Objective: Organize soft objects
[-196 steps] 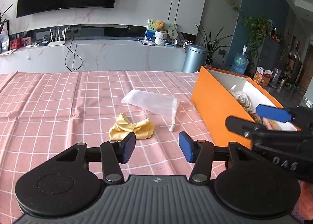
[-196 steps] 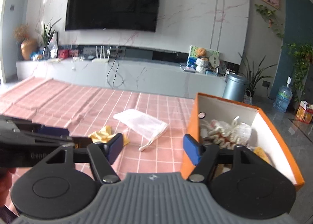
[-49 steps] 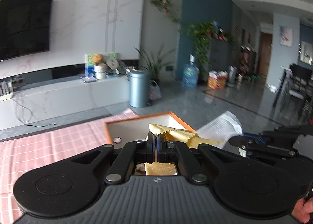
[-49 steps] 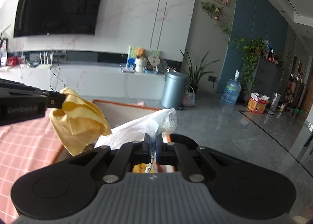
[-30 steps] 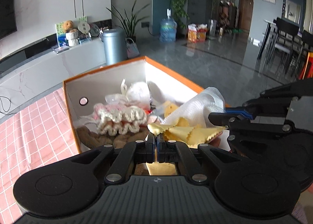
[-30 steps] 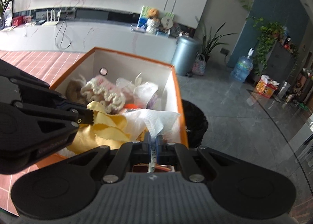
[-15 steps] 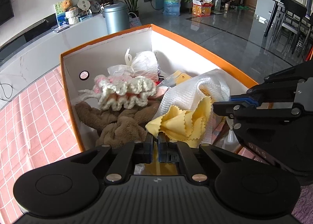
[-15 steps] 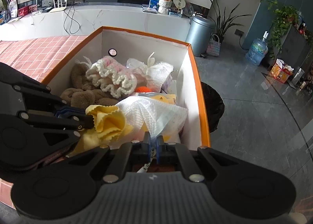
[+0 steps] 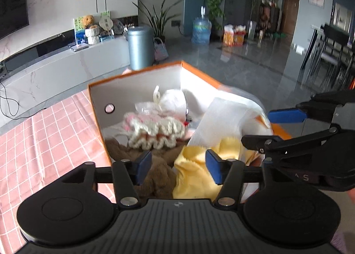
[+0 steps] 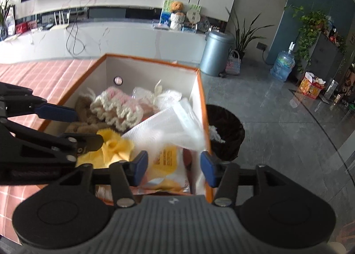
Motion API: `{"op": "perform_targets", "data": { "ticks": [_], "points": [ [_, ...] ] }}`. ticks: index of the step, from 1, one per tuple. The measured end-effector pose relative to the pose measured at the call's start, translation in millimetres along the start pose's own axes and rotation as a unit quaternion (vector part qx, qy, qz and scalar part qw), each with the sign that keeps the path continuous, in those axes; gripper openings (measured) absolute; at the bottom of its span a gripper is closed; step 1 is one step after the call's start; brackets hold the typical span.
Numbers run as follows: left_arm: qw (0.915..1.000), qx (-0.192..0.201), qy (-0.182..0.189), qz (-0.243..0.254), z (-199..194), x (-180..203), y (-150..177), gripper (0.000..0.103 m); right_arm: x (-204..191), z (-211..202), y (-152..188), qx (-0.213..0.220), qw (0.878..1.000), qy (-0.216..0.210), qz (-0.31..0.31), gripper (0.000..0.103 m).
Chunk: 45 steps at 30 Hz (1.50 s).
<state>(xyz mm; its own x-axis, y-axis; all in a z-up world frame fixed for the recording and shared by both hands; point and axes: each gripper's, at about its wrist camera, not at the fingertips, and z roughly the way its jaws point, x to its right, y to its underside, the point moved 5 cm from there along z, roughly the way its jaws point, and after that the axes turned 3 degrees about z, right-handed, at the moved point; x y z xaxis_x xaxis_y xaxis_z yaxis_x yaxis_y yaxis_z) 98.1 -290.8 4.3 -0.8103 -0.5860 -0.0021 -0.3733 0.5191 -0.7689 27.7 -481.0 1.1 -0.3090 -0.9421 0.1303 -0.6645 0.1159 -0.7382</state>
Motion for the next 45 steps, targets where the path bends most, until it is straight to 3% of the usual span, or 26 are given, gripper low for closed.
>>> {"op": "perform_targets", "data": {
  "ticks": [7, 12, 20, 27, 30, 33, 40, 45],
  "points": [
    [0.9989, 0.042, -0.002, -0.021, -25, -8, -18, 0.085, 9, -27, -13, 0.054, 0.998, -0.005, 0.029, 0.074],
    [0.9958, 0.083, -0.006, -0.037, -46, -13, -26, 0.086, 12, -49, -19, 0.100, 0.993, -0.018, 0.060, 0.084],
    [0.9846, 0.156, -0.051, -0.061, -81, -17, -23, 0.088, 8, -88, -19, 0.168, 0.981, -0.011, 0.092, 0.089],
    [0.9713, 0.205, -0.114, -0.042, -105, -9, -10, 0.091, -10, -111, -1, 0.205, 0.973, 0.010, 0.104, 0.093],
    [0.9675, 0.208, -0.143, -0.015, -114, -5, -1, 0.091, -18, -114, 10, 0.195, 0.974, 0.009, 0.113, 0.095],
    [0.9654, 0.206, -0.160, -0.018, -121, -4, 9, 0.096, -28, -114, 20, 0.190, 0.975, 0.008, 0.117, 0.096],
    [0.9627, 0.179, -0.181, -0.091, -124, -24, 40, 0.096, -51, -109, 44, 0.185, 0.977, 0.017, 0.107, 0.096],
    [0.9612, 0.150, -0.205, -0.108, -119, -36, 61, 0.096, -59, -100, 59, 0.167, 0.981, 0.018, 0.100, 0.096]
  ]
}}
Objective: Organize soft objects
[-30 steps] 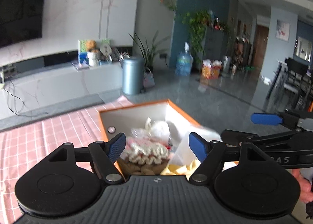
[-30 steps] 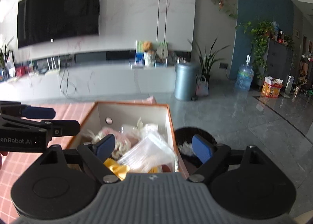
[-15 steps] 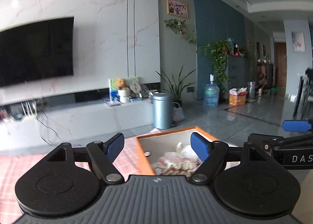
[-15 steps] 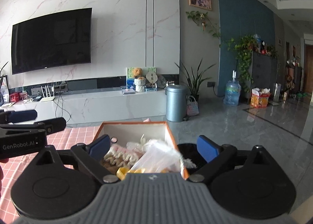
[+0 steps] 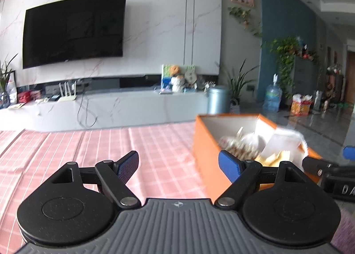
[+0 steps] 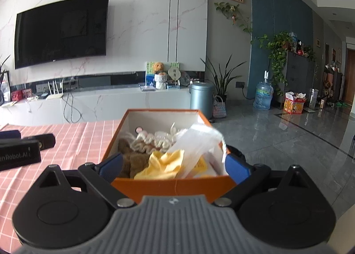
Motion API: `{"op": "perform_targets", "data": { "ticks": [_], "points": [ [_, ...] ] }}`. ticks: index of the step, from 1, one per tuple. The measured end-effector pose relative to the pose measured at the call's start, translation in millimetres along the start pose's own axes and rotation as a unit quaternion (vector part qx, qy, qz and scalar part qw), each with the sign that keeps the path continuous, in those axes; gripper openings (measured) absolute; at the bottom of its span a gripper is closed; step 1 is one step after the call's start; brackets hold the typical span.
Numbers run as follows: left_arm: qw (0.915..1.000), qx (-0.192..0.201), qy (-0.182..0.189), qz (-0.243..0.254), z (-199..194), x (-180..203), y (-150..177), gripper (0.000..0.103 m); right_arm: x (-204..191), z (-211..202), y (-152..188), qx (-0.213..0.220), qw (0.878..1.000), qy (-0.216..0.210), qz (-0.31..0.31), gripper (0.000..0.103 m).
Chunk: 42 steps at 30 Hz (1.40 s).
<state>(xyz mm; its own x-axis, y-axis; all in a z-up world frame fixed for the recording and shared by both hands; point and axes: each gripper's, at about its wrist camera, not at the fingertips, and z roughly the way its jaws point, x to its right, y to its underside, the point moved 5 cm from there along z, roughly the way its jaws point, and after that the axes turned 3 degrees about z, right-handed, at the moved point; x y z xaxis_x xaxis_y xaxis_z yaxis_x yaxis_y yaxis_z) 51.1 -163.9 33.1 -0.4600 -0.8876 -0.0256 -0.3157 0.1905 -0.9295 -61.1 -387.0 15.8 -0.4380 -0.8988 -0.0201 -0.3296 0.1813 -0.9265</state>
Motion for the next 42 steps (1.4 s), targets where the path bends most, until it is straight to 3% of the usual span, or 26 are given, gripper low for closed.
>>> {"op": "perform_targets", "data": {
  "ticks": [8, 42],
  "points": [
    [0.9990, -0.043, 0.001, 0.014, 1, -9, 25, 0.096, -9, 7, 16, -0.028, 1.000, 0.008, -0.008, 0.096],
    [0.9988, -0.038, -0.005, 0.031, -11, -4, 30, 0.096, -21, 7, 18, -0.026, 0.999, -0.004, -0.022, 0.096]
  ]
}}
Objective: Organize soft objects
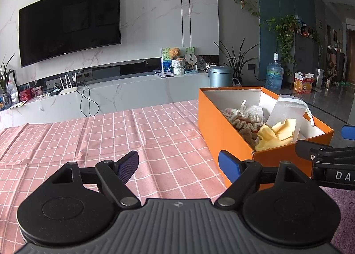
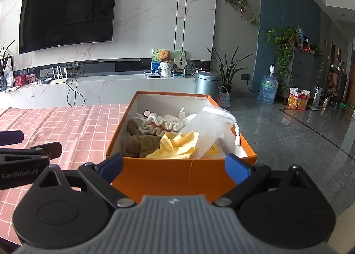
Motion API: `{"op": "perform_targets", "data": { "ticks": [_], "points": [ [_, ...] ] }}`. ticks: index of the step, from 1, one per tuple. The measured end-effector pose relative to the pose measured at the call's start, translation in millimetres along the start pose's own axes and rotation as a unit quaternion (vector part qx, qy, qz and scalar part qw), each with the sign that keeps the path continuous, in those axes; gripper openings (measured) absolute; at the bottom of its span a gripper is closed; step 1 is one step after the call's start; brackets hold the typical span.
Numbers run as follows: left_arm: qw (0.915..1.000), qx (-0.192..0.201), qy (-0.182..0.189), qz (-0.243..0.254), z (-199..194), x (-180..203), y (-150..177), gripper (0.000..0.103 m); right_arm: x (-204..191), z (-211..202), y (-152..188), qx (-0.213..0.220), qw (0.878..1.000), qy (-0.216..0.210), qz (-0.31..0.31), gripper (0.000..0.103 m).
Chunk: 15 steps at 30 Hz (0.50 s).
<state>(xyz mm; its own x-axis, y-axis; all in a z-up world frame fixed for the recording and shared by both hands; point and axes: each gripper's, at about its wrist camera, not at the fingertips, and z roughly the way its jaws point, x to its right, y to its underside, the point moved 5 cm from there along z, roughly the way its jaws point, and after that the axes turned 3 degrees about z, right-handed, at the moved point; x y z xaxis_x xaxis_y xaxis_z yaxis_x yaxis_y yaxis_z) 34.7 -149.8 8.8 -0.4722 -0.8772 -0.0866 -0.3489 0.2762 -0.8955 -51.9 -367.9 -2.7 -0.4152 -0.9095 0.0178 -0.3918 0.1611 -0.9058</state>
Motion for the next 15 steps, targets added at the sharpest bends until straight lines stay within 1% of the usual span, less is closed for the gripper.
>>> {"op": "perform_targets", "data": {
  "ticks": [15],
  "points": [
    [1.0000, 0.004, 0.000, -0.001, -2.9, 0.1, -2.4, 0.096, -1.0, 0.8, 0.3, -0.002, 1.000, -0.002, -0.002, 0.096]
  ]
}}
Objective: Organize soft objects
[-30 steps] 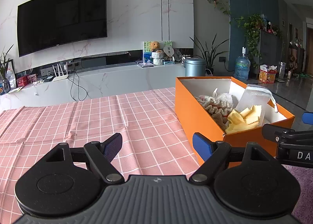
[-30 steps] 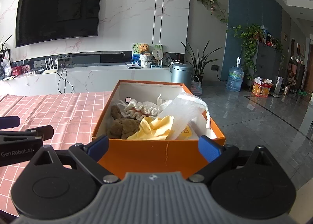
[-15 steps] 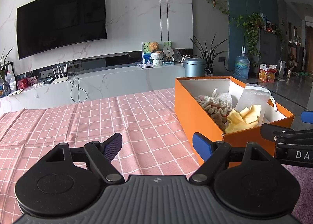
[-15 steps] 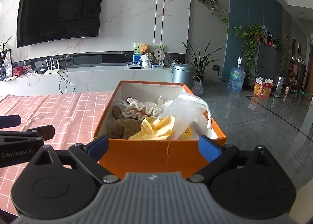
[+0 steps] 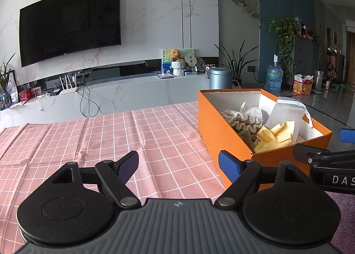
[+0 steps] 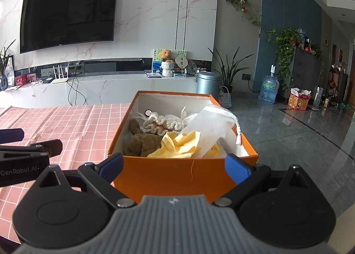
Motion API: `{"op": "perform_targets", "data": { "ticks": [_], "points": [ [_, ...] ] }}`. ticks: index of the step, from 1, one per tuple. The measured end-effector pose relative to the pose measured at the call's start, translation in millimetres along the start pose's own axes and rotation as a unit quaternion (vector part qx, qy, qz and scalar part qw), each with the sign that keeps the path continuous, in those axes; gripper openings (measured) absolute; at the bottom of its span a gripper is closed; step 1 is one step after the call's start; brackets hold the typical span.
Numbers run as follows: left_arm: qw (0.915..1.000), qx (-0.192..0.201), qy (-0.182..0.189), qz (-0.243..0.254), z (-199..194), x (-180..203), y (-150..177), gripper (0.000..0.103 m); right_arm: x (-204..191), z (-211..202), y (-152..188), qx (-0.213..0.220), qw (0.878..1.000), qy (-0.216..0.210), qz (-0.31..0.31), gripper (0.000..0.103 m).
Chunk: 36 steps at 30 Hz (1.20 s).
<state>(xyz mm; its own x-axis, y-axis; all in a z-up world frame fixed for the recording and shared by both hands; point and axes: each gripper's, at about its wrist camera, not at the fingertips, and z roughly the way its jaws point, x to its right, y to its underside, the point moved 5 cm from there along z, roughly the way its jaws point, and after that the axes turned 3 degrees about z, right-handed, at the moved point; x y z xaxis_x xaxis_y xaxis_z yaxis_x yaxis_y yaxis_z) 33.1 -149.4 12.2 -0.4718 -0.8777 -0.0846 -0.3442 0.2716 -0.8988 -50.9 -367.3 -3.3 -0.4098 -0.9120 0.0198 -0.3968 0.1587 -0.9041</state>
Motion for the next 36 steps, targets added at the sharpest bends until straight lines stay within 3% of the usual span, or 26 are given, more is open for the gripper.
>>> {"op": "perform_targets", "data": {
  "ticks": [36],
  "points": [
    [1.0000, 0.000, 0.001, -0.002, -2.7, 1.7, -0.2, 0.096, -1.4, 1.1, 2.9, -0.001, 1.000, -0.003, -0.001, 0.096]
  ]
}}
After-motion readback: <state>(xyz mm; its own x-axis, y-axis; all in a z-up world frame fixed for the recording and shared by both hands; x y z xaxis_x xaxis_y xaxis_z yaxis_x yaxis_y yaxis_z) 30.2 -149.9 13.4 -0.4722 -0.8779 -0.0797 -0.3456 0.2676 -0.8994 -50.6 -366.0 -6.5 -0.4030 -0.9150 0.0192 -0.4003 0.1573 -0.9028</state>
